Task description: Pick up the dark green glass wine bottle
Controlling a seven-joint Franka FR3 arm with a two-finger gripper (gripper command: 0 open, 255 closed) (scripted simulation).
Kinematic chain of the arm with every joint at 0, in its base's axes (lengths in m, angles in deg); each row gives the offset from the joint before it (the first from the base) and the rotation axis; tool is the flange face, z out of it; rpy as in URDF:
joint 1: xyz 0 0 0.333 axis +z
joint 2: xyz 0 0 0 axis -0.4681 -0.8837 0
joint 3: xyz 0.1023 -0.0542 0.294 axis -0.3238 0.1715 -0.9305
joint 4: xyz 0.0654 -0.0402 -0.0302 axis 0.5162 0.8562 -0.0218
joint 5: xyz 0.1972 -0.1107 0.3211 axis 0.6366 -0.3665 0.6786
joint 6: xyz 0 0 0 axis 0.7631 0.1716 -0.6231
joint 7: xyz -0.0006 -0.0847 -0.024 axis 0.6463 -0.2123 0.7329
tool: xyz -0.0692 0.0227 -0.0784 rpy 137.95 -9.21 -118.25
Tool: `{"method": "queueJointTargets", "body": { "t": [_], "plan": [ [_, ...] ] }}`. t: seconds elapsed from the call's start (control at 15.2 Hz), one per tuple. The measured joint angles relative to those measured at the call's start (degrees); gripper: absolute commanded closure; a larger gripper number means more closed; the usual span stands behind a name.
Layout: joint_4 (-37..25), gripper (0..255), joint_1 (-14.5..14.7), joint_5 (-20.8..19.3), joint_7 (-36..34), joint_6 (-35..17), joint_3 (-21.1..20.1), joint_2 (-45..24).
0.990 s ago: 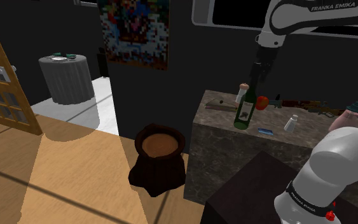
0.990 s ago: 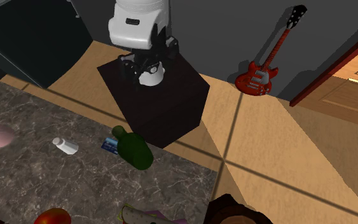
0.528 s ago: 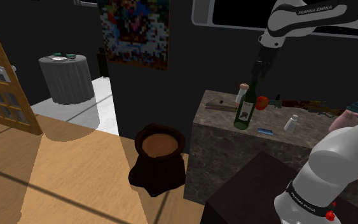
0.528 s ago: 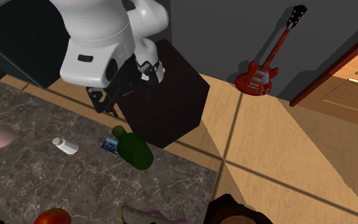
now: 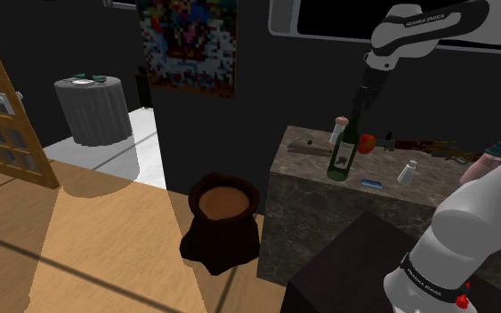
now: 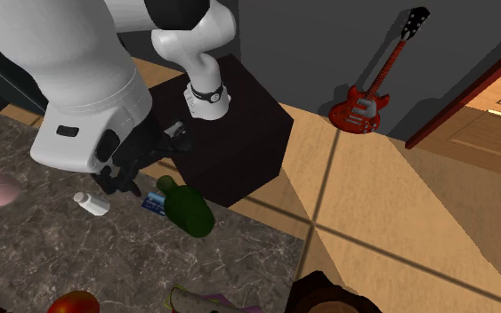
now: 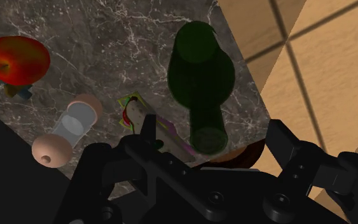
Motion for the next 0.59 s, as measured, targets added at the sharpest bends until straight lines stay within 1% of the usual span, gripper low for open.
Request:
{"method": "queueJointTargets", "body": {
  "t": [0.33,0.4,0.59],
  "plan": [
    [3.3,0,-0.1,0.0,0.2,-3.8,0.5,-0.5],
    [3.5,255,-0.1,0.0,0.2,-4.1,0.5,-0.6],
    [3.7,255,-0.1,0.0,0.1,-4.4,0.5,-0.6]
  ]
}}
